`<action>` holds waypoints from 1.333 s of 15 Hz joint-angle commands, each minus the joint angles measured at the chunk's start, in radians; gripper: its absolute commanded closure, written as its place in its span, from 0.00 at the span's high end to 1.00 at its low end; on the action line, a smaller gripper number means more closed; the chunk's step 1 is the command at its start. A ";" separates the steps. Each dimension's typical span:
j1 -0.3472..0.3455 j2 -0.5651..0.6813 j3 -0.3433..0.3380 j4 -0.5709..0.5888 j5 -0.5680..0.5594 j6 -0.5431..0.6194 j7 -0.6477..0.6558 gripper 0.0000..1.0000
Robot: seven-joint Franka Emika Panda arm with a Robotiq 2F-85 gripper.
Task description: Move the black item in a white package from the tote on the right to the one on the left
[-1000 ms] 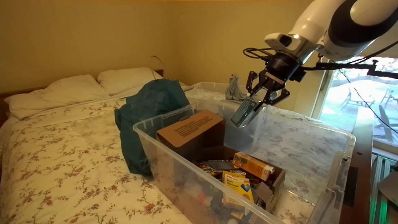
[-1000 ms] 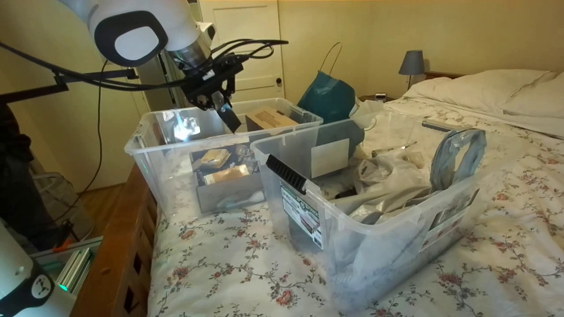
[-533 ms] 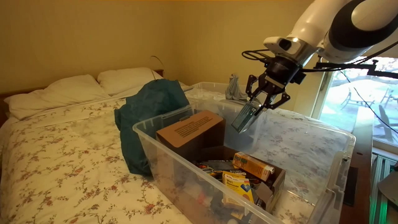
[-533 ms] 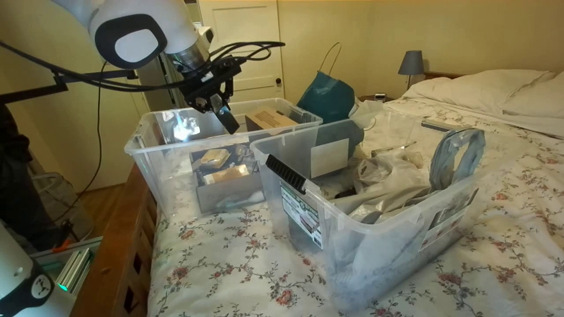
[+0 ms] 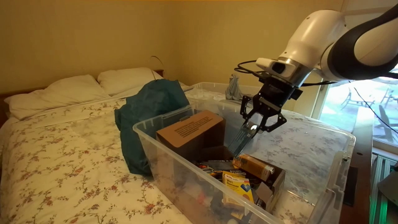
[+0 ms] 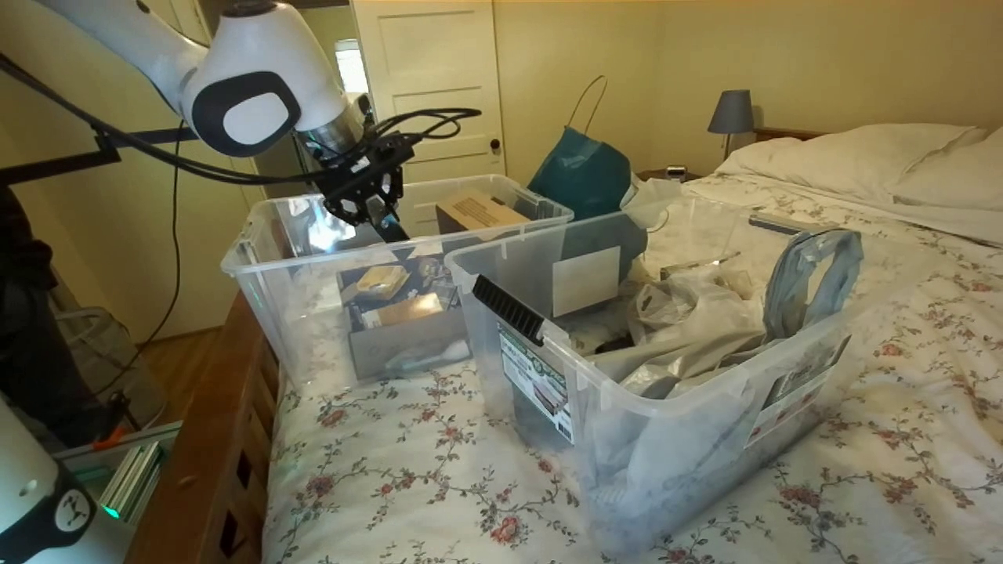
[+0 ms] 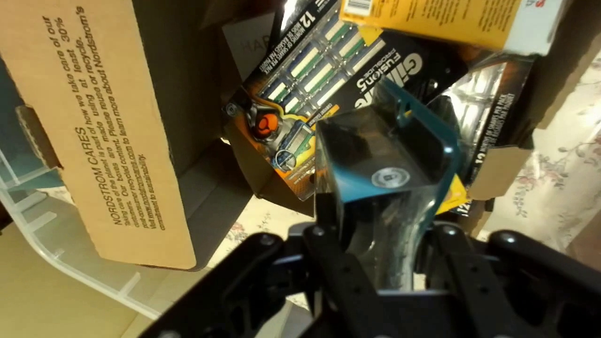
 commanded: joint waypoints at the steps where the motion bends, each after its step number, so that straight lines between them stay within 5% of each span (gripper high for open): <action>1: -0.050 0.147 0.036 0.058 -0.111 0.152 0.121 0.11; 4: -0.219 0.267 0.111 0.076 -0.346 0.291 0.259 0.11; 6: -0.154 0.318 -0.050 0.098 -0.515 0.324 0.339 0.11; 10: 0.074 0.412 -0.344 0.210 -0.641 0.314 0.456 0.11; 12: 0.152 0.416 -0.380 0.233 -0.628 0.287 0.487 0.11; 13: 0.054 0.338 -0.192 0.178 -0.544 0.254 0.431 0.11; 18: -0.054 0.263 0.201 0.149 -0.205 0.176 0.242 0.11; 20: -0.056 0.274 0.229 0.177 -0.123 0.152 0.198 0.11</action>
